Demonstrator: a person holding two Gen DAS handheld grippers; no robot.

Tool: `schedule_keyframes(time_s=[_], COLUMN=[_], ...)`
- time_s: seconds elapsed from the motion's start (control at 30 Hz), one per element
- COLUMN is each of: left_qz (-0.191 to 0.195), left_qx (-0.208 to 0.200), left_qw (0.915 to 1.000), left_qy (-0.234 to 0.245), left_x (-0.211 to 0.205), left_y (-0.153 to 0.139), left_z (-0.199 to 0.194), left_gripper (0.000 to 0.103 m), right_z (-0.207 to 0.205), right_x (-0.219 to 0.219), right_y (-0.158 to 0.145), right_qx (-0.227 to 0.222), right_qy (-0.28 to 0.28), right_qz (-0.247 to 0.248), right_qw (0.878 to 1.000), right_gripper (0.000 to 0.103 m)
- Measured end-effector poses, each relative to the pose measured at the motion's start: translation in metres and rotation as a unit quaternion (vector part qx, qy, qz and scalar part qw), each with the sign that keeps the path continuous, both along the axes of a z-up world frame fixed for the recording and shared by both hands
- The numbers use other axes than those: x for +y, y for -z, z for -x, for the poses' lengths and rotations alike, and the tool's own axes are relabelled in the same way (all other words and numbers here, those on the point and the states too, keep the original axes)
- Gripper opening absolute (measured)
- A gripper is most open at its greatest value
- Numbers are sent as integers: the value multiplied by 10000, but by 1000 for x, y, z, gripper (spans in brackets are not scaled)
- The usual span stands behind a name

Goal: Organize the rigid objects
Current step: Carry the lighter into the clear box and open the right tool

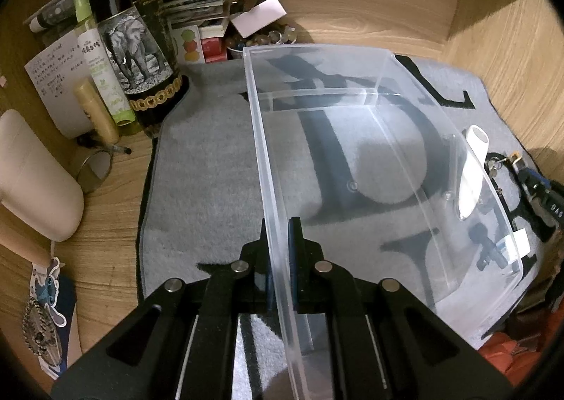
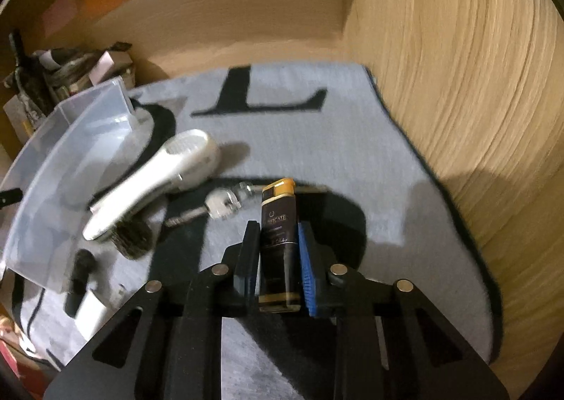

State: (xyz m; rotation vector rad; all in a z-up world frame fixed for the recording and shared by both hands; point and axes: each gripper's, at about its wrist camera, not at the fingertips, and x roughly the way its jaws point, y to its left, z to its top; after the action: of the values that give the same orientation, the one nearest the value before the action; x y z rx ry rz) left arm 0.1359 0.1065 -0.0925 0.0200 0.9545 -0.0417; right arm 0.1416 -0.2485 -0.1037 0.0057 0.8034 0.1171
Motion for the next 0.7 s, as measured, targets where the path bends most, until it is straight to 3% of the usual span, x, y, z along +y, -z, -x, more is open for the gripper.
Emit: schedule_keyframes(time_s=[0.27,0.5,0.7], left_qz=[-24,12,46], left_qx=[-78,-128,-185], left_qw=[10000,9999,9998], left_qy=[12,-34,-35], left_x=[-1,-1,-1], left_y=[0,0,1], left_z=[1,3,4], left_gripper=[7,7,7], right_z=[8,8,1], right_x=[32,83,124], right_y=[-49,-82,-93], right_qx=[-735,-1324,-1458], right_qy=[-506,-1181,-1691], right_qz=[-69,-191,-368], right_qw=[9960,9840,9741], right_gripper=[19,19,19])
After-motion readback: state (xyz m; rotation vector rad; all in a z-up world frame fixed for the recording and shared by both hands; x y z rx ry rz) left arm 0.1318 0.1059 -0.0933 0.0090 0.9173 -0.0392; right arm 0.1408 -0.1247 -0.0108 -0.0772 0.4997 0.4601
